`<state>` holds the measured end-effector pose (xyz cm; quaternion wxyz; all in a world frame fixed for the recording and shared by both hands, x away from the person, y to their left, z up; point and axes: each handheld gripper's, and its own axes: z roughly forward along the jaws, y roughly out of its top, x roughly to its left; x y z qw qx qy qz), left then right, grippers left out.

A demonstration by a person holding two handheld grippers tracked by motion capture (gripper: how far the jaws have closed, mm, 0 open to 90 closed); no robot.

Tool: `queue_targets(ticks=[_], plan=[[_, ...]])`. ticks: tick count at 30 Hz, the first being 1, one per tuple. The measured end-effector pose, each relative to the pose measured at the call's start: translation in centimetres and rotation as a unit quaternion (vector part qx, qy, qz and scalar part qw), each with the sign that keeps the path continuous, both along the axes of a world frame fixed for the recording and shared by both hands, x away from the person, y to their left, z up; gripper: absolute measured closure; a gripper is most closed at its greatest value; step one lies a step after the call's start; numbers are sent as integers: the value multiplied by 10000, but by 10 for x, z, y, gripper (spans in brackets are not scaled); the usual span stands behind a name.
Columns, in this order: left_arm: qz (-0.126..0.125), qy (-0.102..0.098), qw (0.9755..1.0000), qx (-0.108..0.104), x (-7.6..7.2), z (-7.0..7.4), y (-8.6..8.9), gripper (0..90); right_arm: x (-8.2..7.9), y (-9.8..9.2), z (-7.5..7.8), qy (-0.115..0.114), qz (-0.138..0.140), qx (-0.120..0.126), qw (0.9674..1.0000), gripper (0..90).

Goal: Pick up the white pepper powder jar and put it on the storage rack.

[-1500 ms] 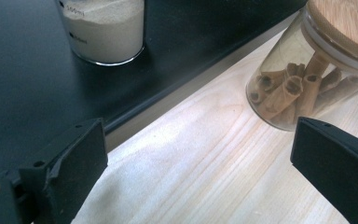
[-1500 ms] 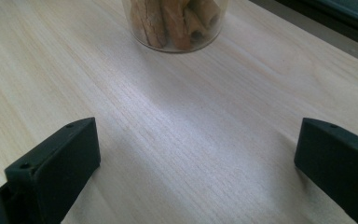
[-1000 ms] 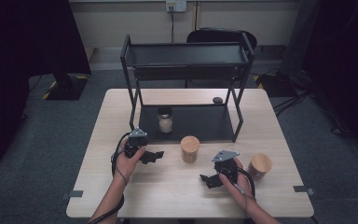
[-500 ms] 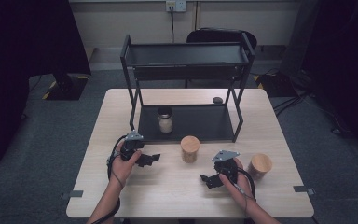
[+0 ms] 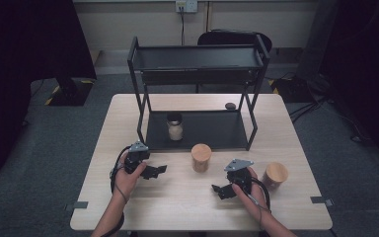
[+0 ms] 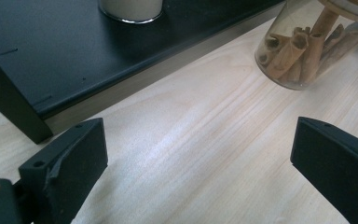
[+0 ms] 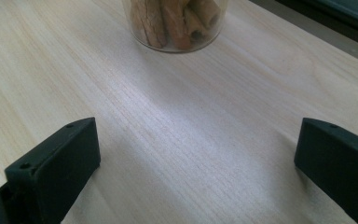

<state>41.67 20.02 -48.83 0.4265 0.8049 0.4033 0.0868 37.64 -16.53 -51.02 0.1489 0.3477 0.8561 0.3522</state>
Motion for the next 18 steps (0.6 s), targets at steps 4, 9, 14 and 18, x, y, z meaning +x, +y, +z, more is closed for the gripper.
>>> queue_targets(ticks=[4,9,14,18], plan=[[-23,-3,10000,-5,-2,-1,2,34,0,0,0,0,0,0,10000,0],[4,16,10000,-6,-6,-3,6,34,0,0,0,1,0,0,10000,0],[27,10,10000,3,-9,-4,11,33,0,0,0,0,0,0,10000,0],[42,9,10000,-2,-11,-4,15,33,0,0,0,1,0,0,10000,0]])
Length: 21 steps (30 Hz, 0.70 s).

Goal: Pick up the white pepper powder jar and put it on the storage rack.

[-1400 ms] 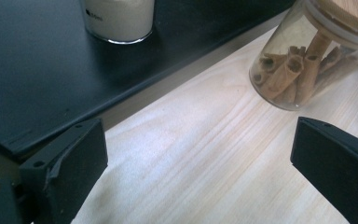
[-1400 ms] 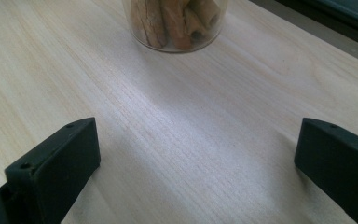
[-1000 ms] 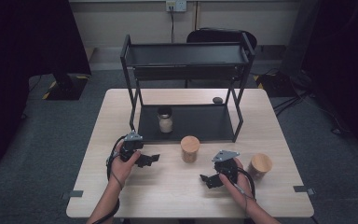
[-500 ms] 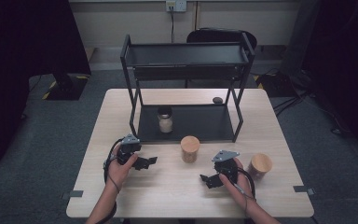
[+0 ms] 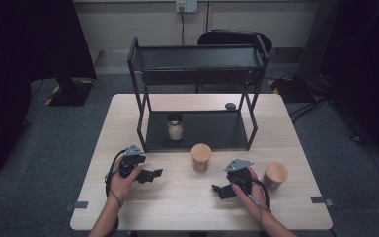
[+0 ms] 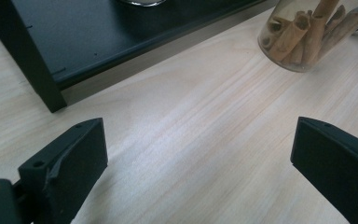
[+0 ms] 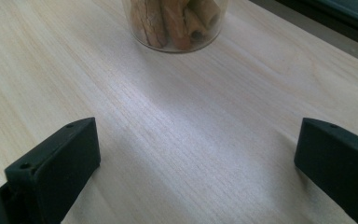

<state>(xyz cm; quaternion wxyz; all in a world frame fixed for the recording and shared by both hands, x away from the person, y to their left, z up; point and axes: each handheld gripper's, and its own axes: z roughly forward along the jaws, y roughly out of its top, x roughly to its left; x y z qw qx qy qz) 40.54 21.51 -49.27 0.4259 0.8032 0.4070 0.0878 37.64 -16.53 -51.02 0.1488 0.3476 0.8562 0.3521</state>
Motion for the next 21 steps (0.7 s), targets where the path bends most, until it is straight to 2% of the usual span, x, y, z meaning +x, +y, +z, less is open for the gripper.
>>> queue_targets(ticks=[21], plan=[[52,13,9999,160,-15,-7,18,29,0,0,0,0,-1,1,10000,0]])
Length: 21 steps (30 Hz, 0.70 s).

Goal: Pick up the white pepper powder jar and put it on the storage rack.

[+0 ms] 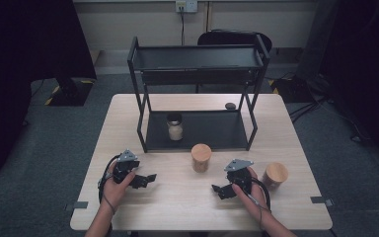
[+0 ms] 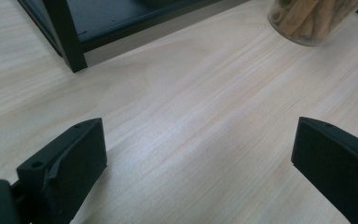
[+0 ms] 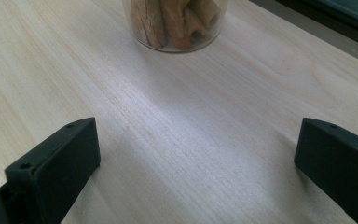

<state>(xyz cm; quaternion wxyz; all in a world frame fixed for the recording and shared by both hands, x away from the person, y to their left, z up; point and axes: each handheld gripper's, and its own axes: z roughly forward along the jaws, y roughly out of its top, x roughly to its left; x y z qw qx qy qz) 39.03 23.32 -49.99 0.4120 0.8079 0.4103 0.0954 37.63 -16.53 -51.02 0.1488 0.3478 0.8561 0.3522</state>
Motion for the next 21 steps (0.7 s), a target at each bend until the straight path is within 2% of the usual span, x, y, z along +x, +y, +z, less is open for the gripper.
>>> queue_targets(ticks=[18,21], plan=[[4,35,9999,157,-13,-5,13,28,0,0,0,-1,1,0,10000,0],[-27,28,9997,236,-15,-6,14,28,0,0,0,-2,1,0,10000,0]])
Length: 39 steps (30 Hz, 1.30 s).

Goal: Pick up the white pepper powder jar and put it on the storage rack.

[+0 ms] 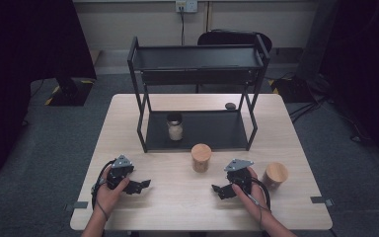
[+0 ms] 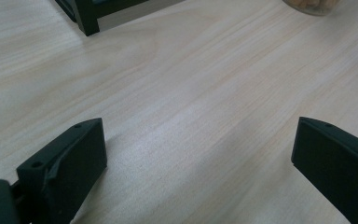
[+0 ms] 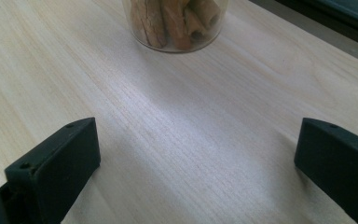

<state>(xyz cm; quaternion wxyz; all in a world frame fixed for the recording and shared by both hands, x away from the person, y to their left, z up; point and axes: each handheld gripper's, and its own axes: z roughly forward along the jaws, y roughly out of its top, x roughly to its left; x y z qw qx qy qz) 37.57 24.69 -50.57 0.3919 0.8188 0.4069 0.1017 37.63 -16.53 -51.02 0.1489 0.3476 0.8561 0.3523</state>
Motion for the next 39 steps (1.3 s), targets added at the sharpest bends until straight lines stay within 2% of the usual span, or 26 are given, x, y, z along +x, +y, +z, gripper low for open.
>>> queue_targets(ticks=[17,21,25,39], plan=[[-143,-159,9990,381,-11,-2,2,12,0,0,0,0,0,0,10000,0],[-163,-215,9988,409,-12,-3,1,5,0,0,0,0,0,-1,10000,0],[-286,-405,9967,646,-16,-5,-1,2,0,0,0,2,0,-1,10000,0],[-289,-406,9967,641,-17,-5,-1,2,1,1,0,9,34,-10,10000,0]])
